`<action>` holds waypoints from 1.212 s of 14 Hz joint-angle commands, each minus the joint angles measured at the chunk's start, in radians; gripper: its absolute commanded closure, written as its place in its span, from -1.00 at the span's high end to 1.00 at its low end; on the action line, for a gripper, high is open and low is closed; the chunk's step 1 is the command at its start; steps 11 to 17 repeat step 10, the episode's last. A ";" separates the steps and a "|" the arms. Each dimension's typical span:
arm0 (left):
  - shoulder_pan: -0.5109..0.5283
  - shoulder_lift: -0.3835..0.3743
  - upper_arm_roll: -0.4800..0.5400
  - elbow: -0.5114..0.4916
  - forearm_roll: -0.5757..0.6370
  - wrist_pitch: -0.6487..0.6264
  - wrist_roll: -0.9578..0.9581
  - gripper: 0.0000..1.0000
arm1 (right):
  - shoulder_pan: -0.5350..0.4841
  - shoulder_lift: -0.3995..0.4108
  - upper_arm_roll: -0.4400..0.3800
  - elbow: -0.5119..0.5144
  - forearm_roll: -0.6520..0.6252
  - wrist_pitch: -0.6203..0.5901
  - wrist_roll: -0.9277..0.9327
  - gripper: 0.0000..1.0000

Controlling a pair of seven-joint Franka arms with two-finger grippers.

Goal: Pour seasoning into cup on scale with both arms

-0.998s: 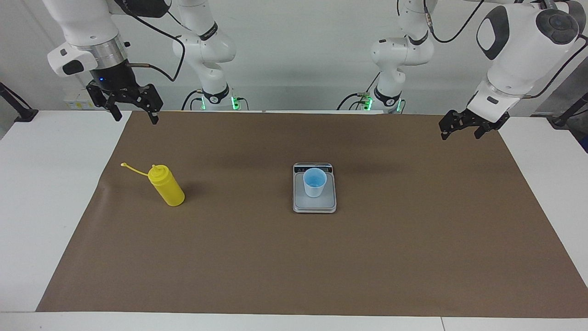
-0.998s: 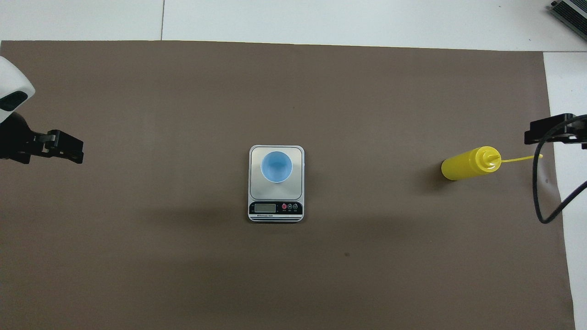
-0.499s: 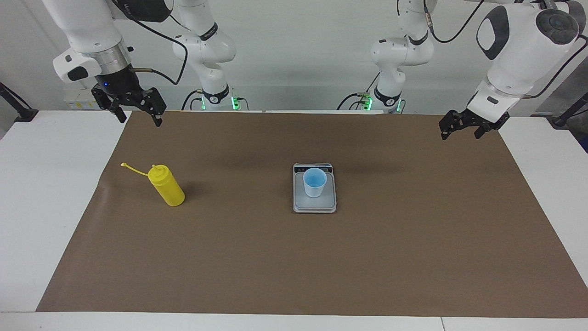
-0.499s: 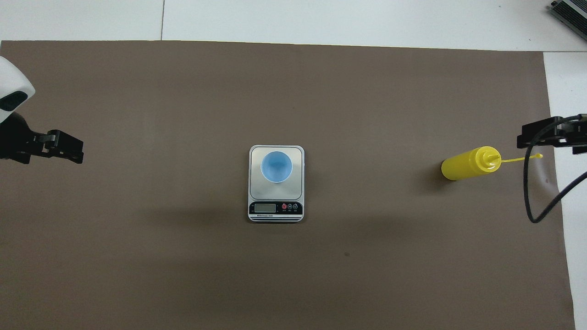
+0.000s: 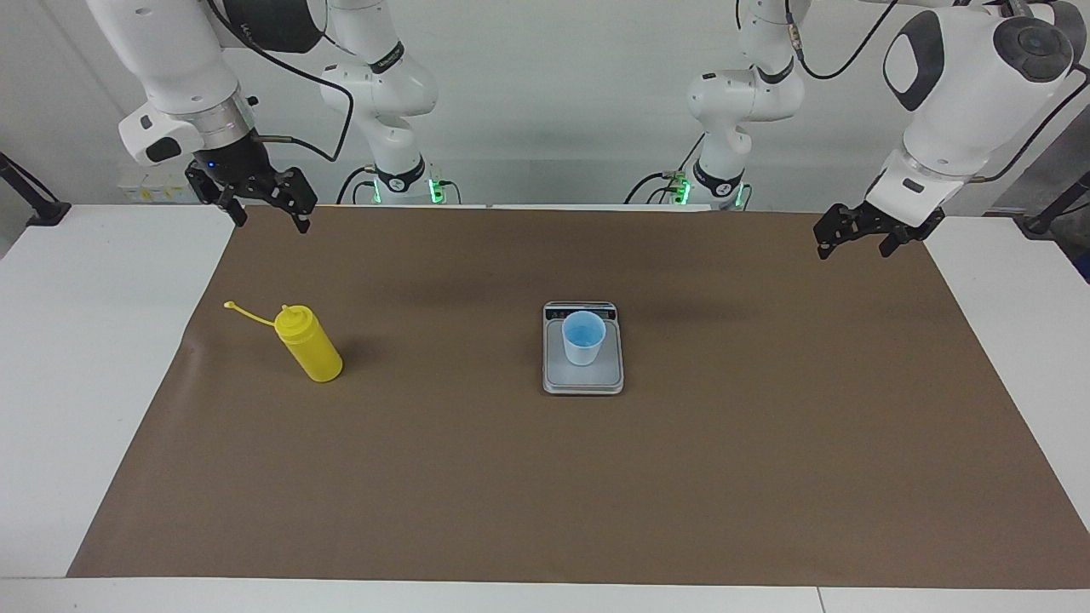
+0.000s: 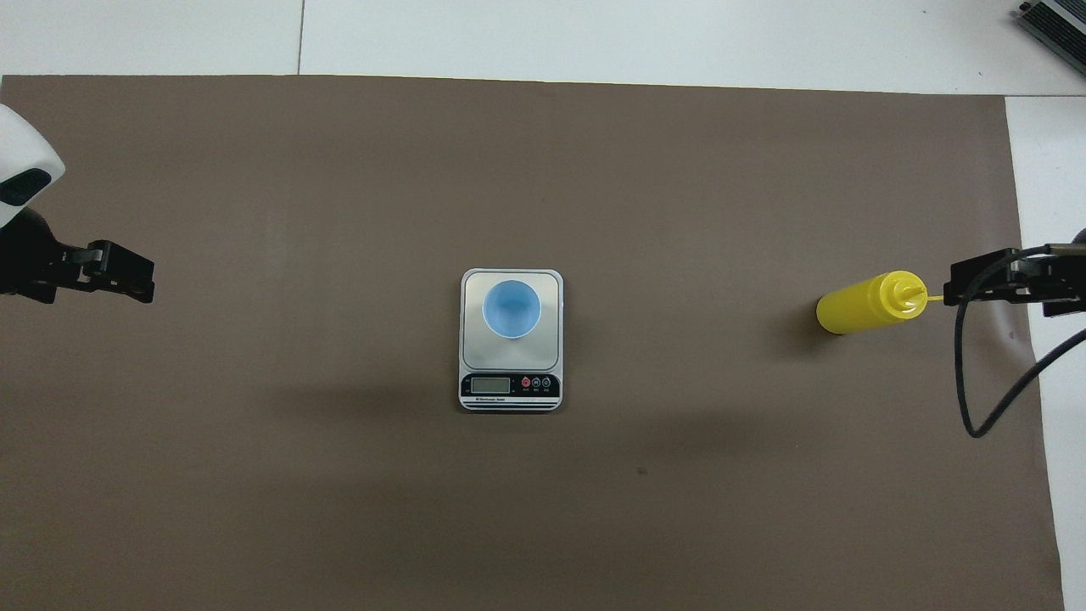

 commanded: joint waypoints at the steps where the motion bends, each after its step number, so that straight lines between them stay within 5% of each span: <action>1: 0.004 -0.030 -0.001 -0.038 0.010 0.020 0.000 1.00 | -0.008 -0.055 0.003 -0.090 0.021 0.058 0.019 1.00; 17: 0.004 -0.030 -0.001 -0.039 0.010 0.020 0.000 1.00 | -0.011 -0.070 0.003 -0.125 0.021 0.092 0.008 1.00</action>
